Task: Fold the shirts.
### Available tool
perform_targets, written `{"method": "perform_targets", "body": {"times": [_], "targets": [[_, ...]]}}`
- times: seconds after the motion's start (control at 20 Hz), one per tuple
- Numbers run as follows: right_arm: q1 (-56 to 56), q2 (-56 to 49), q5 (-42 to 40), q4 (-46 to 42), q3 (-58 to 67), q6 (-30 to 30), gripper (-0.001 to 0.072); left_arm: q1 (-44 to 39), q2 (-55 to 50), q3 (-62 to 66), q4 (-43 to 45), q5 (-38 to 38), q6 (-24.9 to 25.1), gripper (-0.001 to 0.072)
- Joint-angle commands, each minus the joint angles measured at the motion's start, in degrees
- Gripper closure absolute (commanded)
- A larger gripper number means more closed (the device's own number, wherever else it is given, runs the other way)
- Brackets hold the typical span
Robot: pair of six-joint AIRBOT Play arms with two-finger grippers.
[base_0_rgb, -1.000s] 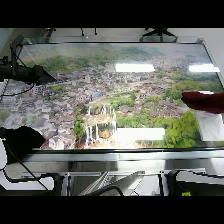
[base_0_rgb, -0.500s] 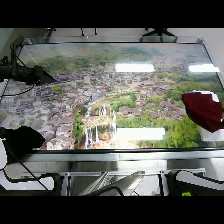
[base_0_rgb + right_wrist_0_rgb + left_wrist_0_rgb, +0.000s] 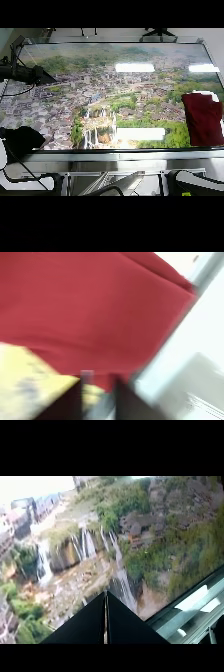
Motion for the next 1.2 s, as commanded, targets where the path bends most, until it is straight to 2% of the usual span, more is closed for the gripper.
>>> {"method": "perform_targets", "body": {"times": [0.0, 0.15, 0.25, 0.4, 0.7, 0.9, 1.15], "targets": [[2.43, 0.9, -4.35, 13.4, 4.24, -3.39, 0.0693, 0.04, 0.04, 0.31, -0.11, 1.81, -0.17, 0.0694], [7.85, 2.47, -8.63, 24.15, 3.85, -7.54, 0.0696, -0.11, 0.09, 2.27, 0.04, 3.15, -1.11, 0.0694], [13.88, 5.25, -9.75, 24.85, 0.5, -10.67, 0.0696, -0.09, 2.34, -0.85, 0.5, 3.02, -0.96, 0.0694], [23.63, 14.95, -16.06, 24.9, -13.4, -14.01, 0.0696, 0.0, 11.06, -15.04, 0.59, 6.4, 1.64, 0.0694], [39.39, 33.62, -25.31, 25.62, -42.6, -14.12, 0.0696, 0.87, 31.12, -47.3, 0.5, 8.46, 3.41, 0.0694], [41.31, 35.47, -25.68, 26.99, -46.97, -14.14, 0.0695, -0.07, 39.19, -58.18, 0.42, 8.28, 3.02, 0.0694], [41.31, 35.45, -24.68, 27.02, -46.97, -13.94, 0.0694, -0.07, 44.19, -62.47, 0.5, 8.26, 2.21, 0.0694]]}}
